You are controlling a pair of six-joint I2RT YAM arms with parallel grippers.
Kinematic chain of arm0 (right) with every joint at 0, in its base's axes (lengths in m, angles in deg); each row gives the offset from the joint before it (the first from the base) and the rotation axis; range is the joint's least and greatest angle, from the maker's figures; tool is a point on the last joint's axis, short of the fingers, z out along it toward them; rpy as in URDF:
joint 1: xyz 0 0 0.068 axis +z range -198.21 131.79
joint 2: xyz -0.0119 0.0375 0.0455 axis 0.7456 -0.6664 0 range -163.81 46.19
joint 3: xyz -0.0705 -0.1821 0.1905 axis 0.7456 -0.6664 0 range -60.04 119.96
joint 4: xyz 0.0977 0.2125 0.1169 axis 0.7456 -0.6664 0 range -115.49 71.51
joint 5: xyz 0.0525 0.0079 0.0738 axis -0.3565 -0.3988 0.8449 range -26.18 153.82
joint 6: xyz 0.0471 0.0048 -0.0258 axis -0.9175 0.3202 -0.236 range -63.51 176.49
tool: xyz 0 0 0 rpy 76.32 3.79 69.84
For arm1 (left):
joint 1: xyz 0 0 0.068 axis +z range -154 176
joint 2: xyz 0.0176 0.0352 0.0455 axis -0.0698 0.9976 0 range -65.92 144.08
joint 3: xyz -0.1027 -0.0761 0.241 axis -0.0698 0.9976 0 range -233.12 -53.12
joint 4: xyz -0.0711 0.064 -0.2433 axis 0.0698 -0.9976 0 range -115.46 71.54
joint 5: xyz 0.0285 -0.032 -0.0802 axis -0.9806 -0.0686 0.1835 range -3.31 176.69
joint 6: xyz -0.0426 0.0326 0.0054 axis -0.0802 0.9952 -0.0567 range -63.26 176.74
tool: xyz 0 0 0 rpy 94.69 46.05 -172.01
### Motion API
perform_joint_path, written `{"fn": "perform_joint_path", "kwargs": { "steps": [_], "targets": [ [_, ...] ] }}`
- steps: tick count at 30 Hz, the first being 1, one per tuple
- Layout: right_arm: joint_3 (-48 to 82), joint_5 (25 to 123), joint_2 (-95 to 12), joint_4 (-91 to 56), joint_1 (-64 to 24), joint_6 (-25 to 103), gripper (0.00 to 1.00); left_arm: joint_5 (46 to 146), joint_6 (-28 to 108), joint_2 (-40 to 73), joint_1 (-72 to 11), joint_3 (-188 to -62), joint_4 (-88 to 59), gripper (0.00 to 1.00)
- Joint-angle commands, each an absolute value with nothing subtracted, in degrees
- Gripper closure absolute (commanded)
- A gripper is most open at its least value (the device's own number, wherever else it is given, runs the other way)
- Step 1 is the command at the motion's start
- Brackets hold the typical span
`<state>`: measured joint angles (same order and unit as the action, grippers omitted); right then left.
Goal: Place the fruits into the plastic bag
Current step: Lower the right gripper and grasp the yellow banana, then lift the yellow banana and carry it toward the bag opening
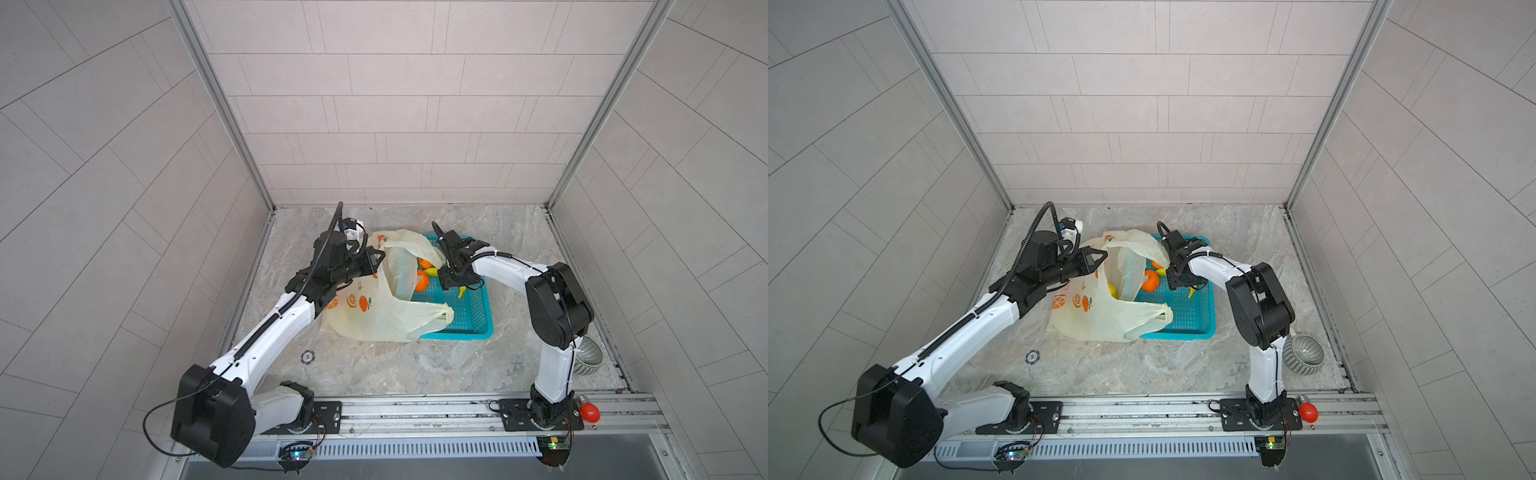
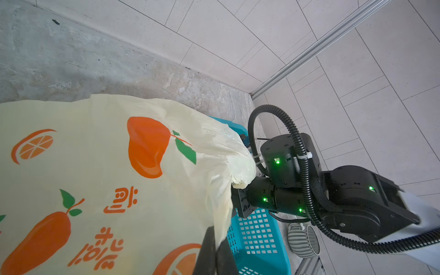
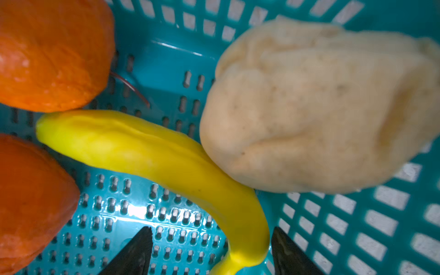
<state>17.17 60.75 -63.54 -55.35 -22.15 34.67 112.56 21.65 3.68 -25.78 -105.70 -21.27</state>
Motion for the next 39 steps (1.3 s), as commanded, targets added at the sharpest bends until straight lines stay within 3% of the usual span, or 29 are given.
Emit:
{"fn": "perform_joint_path", "kwargs": {
  "steps": [1, 10, 19, 25, 39],
  "targets": [
    [14.5, 63.9, -63.4, -53.9, -21.9, 34.0, 0.31, 113.0, 21.9, 3.6, -26.0, -105.9, -19.5, 1.0],
    [9.6, 64.9, -59.6, -49.6, -21.4, 31.4, 0.41, 113.0, 21.6, 3.7, -26.0, -105.7, -19.5, 1.0],
    [8.2, 64.8, -58.9, -46.7, -21.4, 31.3, 0.75, 113.1, 21.8, 3.3, -26.0, -105.8, -20.0, 1.0],
    [6.6, 64.3, -53.7, -45.1, -21.9, 31.4, 0.87, 113.0, 22.1, 3.3, -26.0, -106.1, -20.3, 1.0],
    [-2.1, 55.1, -30.1, -43.2, -28.1, 27.1, 0.87, 113.1, 22.9, 3.2, -26.0, -106.7, -20.8, 1.0]
  ]
}}
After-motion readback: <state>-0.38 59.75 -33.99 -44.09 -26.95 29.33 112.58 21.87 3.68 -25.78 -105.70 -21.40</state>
